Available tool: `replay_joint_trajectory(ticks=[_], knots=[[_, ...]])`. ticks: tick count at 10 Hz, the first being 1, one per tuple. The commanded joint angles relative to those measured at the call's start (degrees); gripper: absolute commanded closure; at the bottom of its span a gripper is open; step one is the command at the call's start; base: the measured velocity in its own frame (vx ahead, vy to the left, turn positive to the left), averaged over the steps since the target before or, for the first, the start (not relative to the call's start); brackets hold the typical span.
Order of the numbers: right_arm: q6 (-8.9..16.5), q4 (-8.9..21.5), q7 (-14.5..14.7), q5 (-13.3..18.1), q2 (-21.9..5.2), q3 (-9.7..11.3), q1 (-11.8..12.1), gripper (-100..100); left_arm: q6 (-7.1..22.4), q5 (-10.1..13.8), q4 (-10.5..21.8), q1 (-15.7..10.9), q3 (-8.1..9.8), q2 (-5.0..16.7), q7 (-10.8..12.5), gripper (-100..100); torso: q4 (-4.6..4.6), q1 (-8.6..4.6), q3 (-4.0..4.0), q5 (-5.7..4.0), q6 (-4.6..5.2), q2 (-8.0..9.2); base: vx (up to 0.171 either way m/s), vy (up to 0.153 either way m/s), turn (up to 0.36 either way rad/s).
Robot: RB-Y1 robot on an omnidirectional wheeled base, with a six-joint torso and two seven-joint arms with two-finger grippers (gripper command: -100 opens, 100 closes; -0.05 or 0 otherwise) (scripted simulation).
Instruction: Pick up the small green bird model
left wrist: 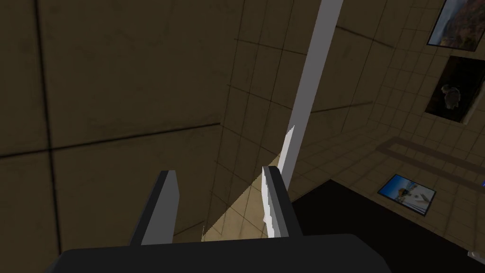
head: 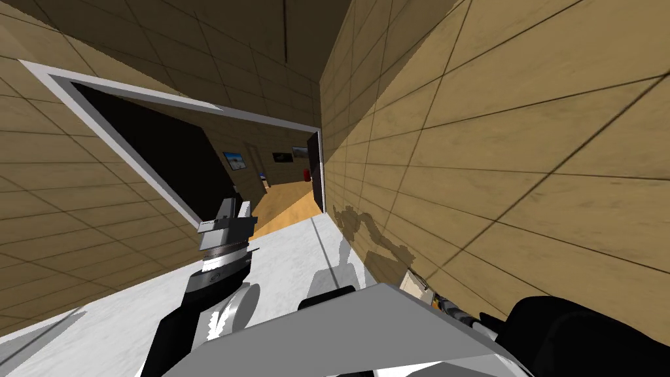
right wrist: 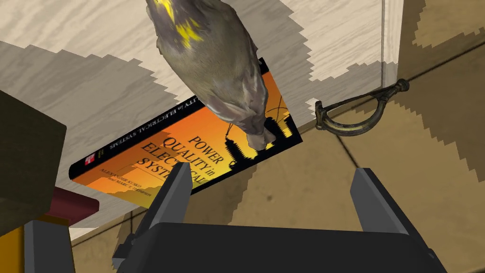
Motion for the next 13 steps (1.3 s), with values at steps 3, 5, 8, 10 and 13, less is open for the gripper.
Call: replay_joint_trajectory(ticks=[3, 5, 8, 10, 13], knots=[[4.0, 2.5, 0.8, -0.2, -0.2, -0.6, 1.4, -100, 0.0, 0.0, 0.0, 0.0, 0.00, 0.0, 0.0, 0, -0.01, -0.09, -0.03, -0.02, 0.00, -0.05, 0.034, -0.032, 0.257], [7.7, 5.7, 1.9, -0.5, 0.1, -0.9, 3.7, -100, 0.0, 0.0, 0.0, 0.0, 0.01, 0.0, 0.0, 0, -0.02, -0.10, -0.05, -0.02, 0.02, -0.09, 0.056, -0.047, 0.356], [12.0, 9.7, 3.1, -1.0, 1.4, -0.9, 6.3, -100, 0.0, 0.0, 0.0, 0.0, 0.02, 0.0, 0.0, 0, -0.05, -0.30, -0.12, -0.07, 0.03, -0.21, 0.071, -0.085, 0.383], [13.0, 10.7, 3.3, -1.2, 1.9, -0.7, 6.8, -100, 0.0, 0.0, 0.0, 0.0, 0.02, 0.0, 0.0, 0, -0.05, -0.20, -0.14, -0.05, 0.07, -0.22, 0.046, -0.065, 0.129], [14.8, 13.0, 3.5, -1.7, 4.1, 0.1, 7.2, -100, 0.0, 0.0, 0.0, 0.0, 0.01, 0.0, 0.0, 0, -0.01, -0.01, -0.03, -0.01, 0.08, -0.03, 0.006, -0.034, 0.111]])
